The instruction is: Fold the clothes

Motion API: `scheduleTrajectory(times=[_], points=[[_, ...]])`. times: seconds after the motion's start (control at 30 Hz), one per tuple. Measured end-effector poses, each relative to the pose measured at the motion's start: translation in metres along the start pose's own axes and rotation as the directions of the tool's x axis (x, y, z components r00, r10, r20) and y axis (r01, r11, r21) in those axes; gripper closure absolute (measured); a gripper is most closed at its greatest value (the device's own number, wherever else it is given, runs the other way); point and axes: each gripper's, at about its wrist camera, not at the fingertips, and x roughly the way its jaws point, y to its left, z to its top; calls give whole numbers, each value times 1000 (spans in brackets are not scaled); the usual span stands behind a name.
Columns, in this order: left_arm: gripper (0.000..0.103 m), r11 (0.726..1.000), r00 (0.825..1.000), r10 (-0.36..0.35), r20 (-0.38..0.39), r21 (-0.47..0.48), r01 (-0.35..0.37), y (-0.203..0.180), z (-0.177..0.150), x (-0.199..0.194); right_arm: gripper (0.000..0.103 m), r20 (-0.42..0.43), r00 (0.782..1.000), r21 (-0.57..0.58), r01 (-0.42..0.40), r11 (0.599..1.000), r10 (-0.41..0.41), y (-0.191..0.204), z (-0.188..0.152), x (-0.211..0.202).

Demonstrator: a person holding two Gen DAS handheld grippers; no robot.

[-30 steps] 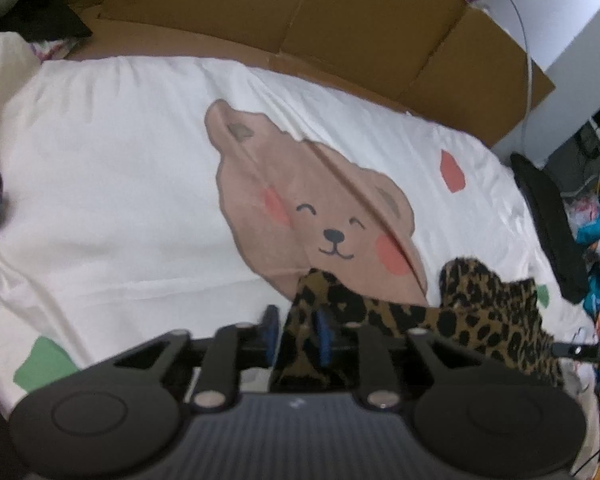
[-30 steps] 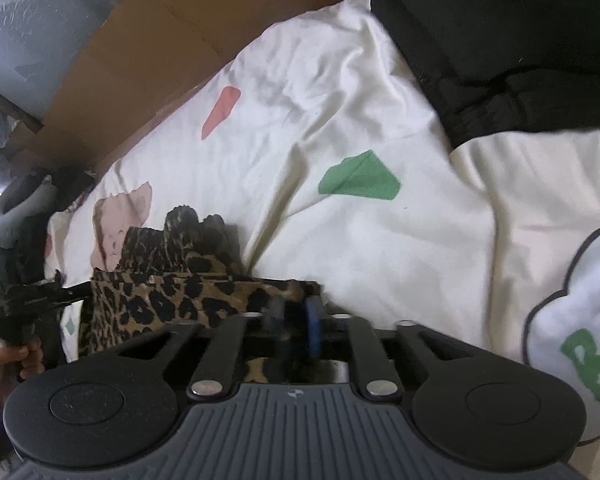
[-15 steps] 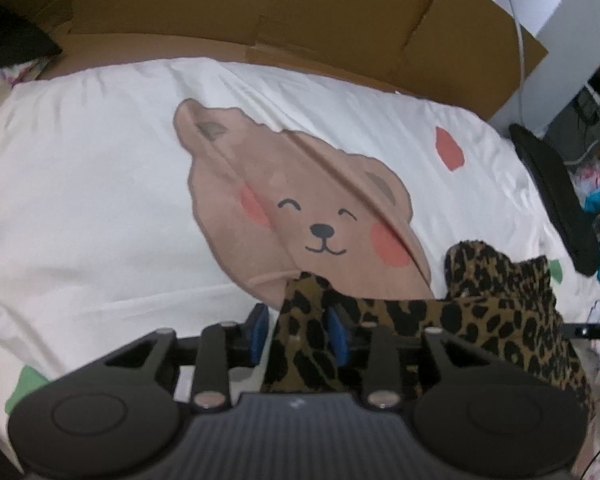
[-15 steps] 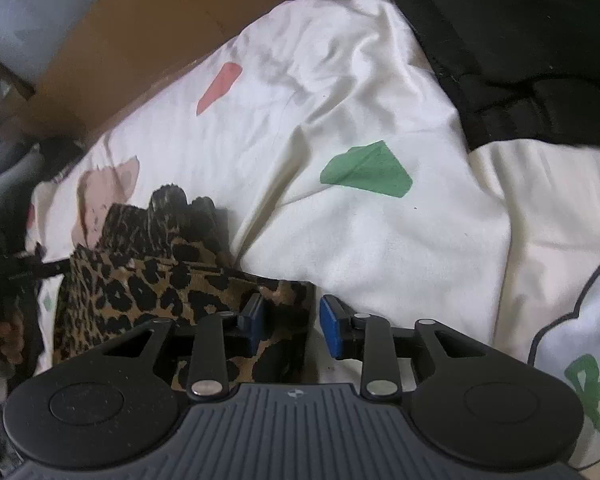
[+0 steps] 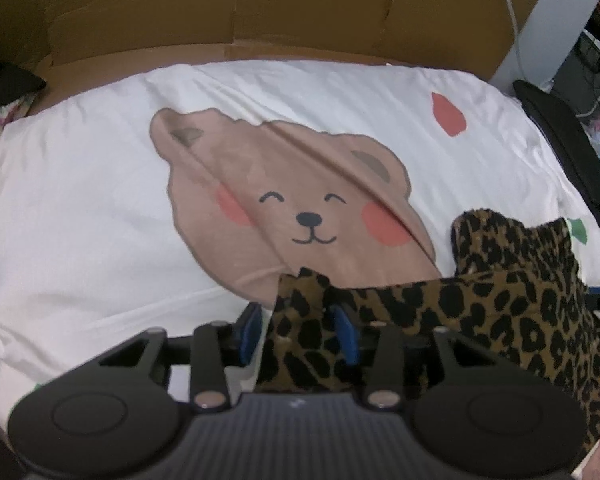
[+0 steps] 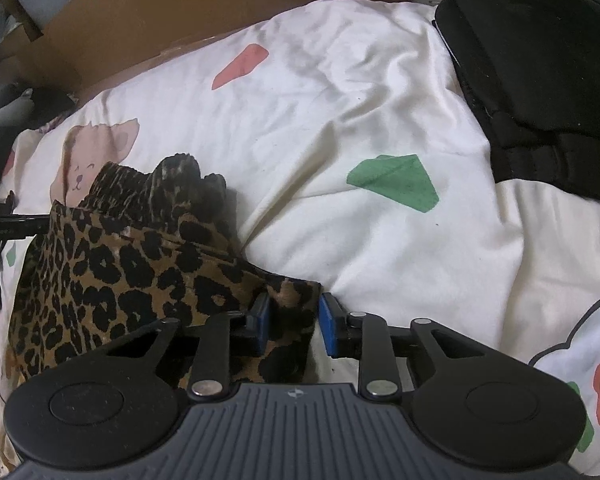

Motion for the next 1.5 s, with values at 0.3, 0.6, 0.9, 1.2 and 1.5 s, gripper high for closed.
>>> scheduleTrajectory(times=[0.3,0.6,0.9,1.2,1.5], points=[[93,999,999,-29,31,-34,30,4,-2,-16,100,31,999,27,-16,999,15,-3,-1,-15],[95,997,987,-45,153,-61,55,7,1,-63,101,137,990,54,-53,997,45,-5,0,-58],[95,995,975,-46,218,-71,63,1,7,-96,101,217,975,44,-64,997,53,4,4,-96],[95,997,972,-35,234,-63,52,-5,24,-99,101,245,968,52,-59,997,45,4,18,-105],[95,996,984,-15,176,-84,30,1,34,-65,101,205,978,64,-40,997,26,-3,32,-79]])
